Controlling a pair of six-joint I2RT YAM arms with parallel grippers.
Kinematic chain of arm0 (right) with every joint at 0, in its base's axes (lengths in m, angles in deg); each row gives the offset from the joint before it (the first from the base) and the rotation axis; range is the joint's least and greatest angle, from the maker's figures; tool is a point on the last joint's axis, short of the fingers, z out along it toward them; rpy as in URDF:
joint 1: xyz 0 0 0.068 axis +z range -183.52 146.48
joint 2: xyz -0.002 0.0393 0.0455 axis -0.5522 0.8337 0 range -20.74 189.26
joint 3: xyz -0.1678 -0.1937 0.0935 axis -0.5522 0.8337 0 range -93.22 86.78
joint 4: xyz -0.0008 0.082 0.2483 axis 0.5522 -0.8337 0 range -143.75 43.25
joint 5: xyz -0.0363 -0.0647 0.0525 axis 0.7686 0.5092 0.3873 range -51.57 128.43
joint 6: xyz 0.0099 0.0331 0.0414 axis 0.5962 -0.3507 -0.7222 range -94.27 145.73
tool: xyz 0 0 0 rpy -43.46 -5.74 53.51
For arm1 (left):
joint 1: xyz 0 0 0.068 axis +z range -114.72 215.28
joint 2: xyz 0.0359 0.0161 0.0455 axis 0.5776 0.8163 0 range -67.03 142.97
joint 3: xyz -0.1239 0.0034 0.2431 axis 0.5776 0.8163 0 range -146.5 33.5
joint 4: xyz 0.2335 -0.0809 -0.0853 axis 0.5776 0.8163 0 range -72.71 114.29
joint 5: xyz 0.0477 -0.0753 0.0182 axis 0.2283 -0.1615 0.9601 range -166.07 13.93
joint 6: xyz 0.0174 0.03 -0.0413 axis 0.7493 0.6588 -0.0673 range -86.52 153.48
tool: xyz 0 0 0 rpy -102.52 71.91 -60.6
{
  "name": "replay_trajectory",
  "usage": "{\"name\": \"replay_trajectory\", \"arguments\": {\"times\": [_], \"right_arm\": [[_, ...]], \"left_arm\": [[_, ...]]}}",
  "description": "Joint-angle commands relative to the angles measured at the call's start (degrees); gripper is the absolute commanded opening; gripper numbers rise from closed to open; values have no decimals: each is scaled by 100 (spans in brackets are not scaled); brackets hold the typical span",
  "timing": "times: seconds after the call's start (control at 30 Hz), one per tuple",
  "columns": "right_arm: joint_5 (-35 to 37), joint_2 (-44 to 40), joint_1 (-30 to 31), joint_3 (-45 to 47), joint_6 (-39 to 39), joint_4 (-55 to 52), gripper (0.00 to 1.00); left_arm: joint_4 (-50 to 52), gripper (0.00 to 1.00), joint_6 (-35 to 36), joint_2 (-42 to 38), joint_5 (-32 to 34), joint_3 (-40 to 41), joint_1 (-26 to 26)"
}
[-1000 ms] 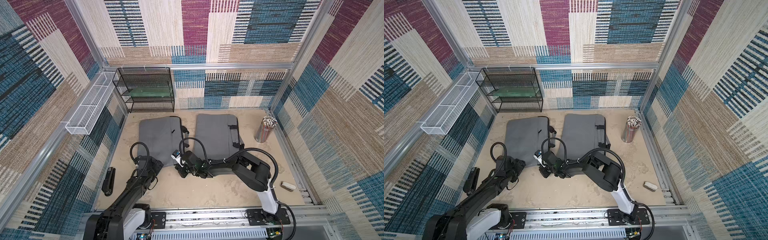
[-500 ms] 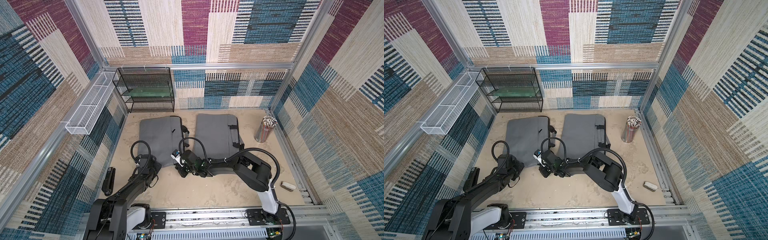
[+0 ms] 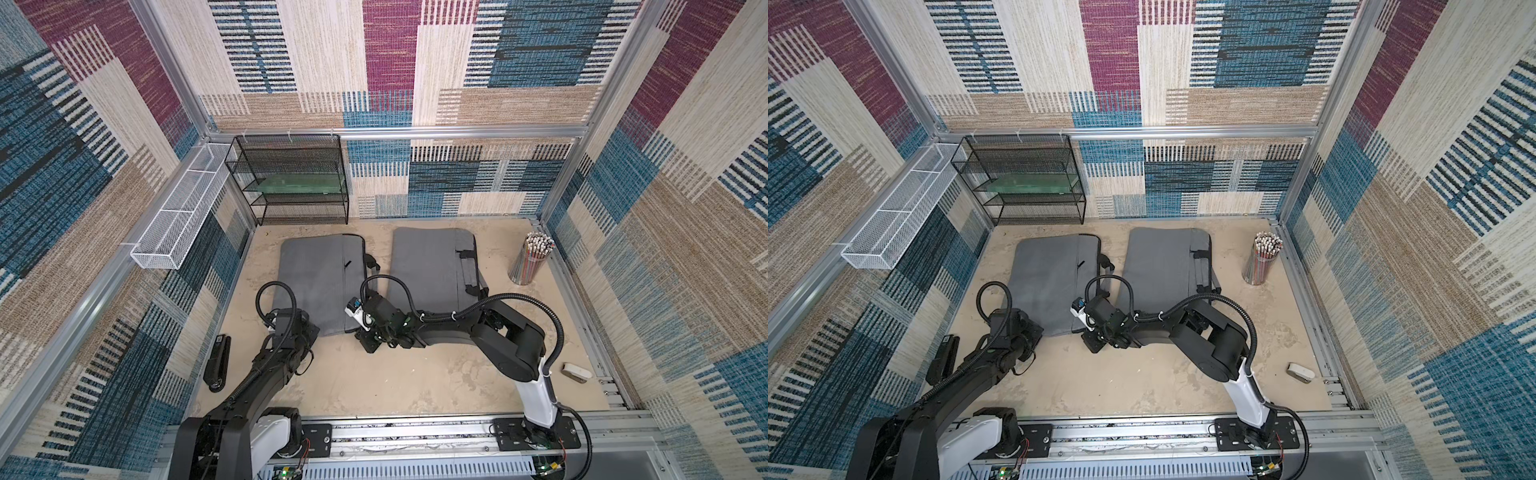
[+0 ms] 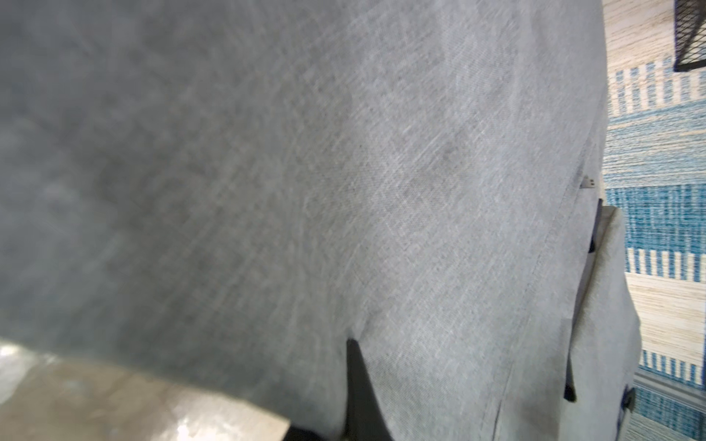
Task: Open the zippered laptop bag and take out the laptop
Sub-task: Unzip the zipper on the zippered laptop bag.
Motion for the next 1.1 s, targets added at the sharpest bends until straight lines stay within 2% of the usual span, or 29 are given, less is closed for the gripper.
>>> {"name": "replay_trajectory", "arguments": {"times": [0.0,0.8,1.07], "right_arm": [[131,8,-69,-45,-39,-362,0],[583,354,-498,-892,93,-1634,0],[644,362,-714,-1064,163,-1824,0]], "left_arm": [[441,0,339,-15,301,-95,85],[639,0,895,161,56,-272,595],[896,0,1297,573,-62,-617,676]]}}
